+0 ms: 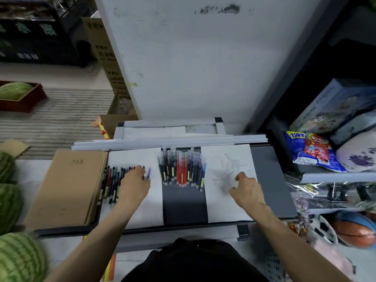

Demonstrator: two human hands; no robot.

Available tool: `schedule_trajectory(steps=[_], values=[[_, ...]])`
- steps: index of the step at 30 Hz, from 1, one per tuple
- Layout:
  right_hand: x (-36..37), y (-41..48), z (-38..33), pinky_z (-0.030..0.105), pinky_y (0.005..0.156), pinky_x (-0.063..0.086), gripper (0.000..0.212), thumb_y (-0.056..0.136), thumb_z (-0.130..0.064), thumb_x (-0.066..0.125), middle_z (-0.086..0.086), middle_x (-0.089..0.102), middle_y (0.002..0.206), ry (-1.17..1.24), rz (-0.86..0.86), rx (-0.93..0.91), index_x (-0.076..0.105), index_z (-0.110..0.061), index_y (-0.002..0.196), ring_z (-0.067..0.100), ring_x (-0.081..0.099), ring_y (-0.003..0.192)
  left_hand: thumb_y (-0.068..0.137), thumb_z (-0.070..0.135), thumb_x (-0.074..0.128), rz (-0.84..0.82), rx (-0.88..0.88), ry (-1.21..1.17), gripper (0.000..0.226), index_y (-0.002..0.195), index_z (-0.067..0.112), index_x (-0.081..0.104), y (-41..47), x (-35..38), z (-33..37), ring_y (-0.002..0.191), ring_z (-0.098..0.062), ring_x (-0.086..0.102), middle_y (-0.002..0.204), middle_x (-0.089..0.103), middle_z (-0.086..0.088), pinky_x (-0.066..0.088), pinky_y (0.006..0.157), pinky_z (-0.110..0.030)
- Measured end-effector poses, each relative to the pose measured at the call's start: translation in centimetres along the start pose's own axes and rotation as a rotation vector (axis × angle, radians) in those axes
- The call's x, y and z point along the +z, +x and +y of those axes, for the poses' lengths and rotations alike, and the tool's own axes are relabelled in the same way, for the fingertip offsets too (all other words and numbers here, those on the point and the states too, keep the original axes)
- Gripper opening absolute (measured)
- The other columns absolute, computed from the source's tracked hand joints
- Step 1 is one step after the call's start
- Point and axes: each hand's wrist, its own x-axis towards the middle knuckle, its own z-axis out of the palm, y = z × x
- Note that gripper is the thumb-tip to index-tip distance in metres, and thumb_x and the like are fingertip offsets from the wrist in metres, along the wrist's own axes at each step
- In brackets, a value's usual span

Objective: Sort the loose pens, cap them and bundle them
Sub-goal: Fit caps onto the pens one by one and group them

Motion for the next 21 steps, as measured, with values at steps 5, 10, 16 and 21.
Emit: schedule_trajectory(steps=[5,10,16,21], values=[[-0.7,0.1,-1.8,0.032,0.079,0.059,0.038,0.089,-0.026,0.065,0.005,0.075,0.106,0.116,0.056,-0.059,0.07,-0.014,0.124,0.025,0.07,0.091,0.1,0.03,0.061,-0.049,-0.007,0.231,0.017,0.111,0.019,0.053,-1.8,-0.1,-1.7,0.088,-0.029,0.06,0.105,0.06,-0.003,0.051,0.072,-0.041],[-0.6,-0.3,-4.3,0.026,0.074,0.054,0.016,0.09,-0.022,0.066,-0.003,0.072,0.096,0.306,0.041,-0.163,0.072,-0.016,0.103,0.017,0.066,0.085,0.1,0.028,0.057,-0.051,-0.012,0.27,0.012,0.102,0.016,0.054,-1.7,0.3,-1.7,0.08,-0.027,0.057,0.096,0.056,-0.002,0.051,0.07,-0.04],[0.3,-1.7,-6.5,0.013,0.065,0.051,0.016,0.1,-0.019,0.062,-0.008,0.076,0.07,0.633,-0.074,-0.146,0.071,-0.022,0.088,0.003,0.072,0.067,0.087,0.023,0.06,-0.03,-0.049,0.309,0.014,0.078,0.014,0.052,-0.8,0.3,-1.1,0.066,-0.025,0.057,0.077,0.057,-0.002,0.054,0.063,-0.037],[1.4,-2.9,-7.2,0.032,0.079,0.062,0.018,0.102,-0.018,0.061,-0.001,0.073,0.072,0.841,-0.176,-0.07,0.075,-0.013,0.092,0.017,0.078,0.073,0.092,0.023,0.059,-0.047,-0.008,0.365,0.014,0.087,0.011,0.054,0.0,0.6,-0.2,0.07,-0.027,0.061,0.08,0.058,-0.004,0.056,0.063,-0.036]])
